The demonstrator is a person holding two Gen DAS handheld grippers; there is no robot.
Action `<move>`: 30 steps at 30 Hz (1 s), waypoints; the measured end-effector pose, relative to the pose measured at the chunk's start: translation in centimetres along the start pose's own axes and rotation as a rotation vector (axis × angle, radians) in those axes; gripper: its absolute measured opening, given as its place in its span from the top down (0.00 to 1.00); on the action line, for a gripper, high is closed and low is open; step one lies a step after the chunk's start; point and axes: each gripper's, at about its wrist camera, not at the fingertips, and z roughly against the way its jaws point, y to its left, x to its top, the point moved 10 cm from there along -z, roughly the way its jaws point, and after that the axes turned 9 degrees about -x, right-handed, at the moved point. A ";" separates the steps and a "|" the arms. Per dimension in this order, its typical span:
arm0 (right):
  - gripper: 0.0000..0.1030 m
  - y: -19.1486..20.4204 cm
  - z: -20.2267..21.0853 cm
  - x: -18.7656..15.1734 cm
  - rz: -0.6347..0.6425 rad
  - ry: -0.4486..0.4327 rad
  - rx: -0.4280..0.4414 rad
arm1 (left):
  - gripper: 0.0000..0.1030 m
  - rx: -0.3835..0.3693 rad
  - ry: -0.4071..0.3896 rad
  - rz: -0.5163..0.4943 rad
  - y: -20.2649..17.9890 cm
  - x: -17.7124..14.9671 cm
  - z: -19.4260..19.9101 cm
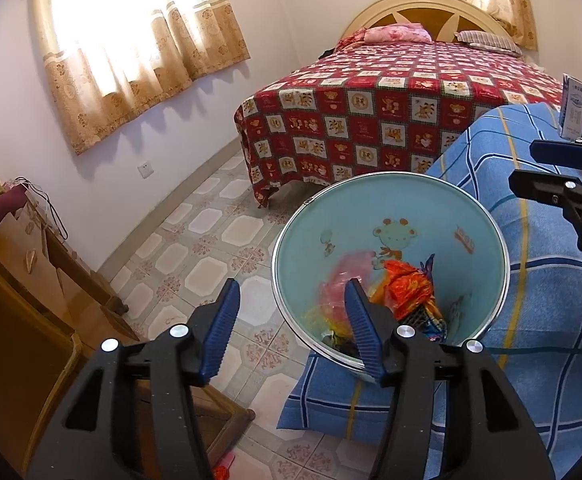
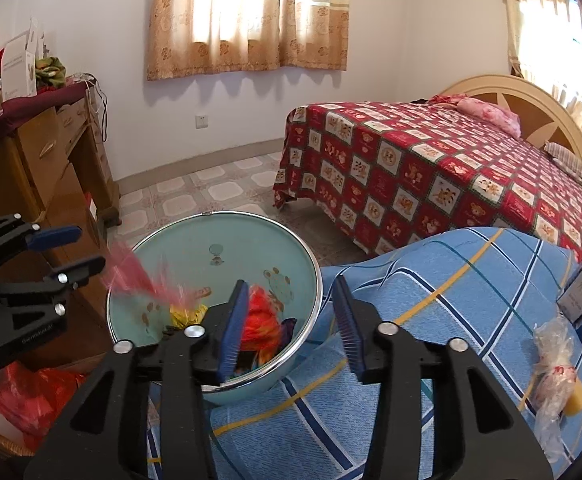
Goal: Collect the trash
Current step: 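Open the right tool to drop the red wrapper while the left tool releases the pink bag, then move both open tools back over the table toward the clear bag and sponge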
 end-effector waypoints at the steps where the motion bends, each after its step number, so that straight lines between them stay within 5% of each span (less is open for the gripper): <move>1: 0.50 -0.1 0.0 0.0 -0.002 -0.002 -0.001 | 0.38 0.003 0.000 0.001 0.0 0.0 0.0; 7: 0.32 -0.6 0.4 -0.6 -0.016 -0.014 -0.013 | 0.14 0.023 -0.008 0.010 0.1 0.0 0.1; 10: 0.31 -1.1 0.7 -1.2 -0.024 -0.013 -0.026 | 0.06 0.027 -0.004 0.016 0.1 -0.2 0.0; 20: 0.26 -5.4 2.3 -4.0 -0.078 0.012 -0.110 | 0.06 0.018 0.033 -0.014 -1.9 -1.3 -0.9; 30: 0.26 -14.7 6.2 -8.8 -0.175 0.044 -0.254 | 0.06 -0.027 0.049 -0.033 -4.8 -1.3 -1.0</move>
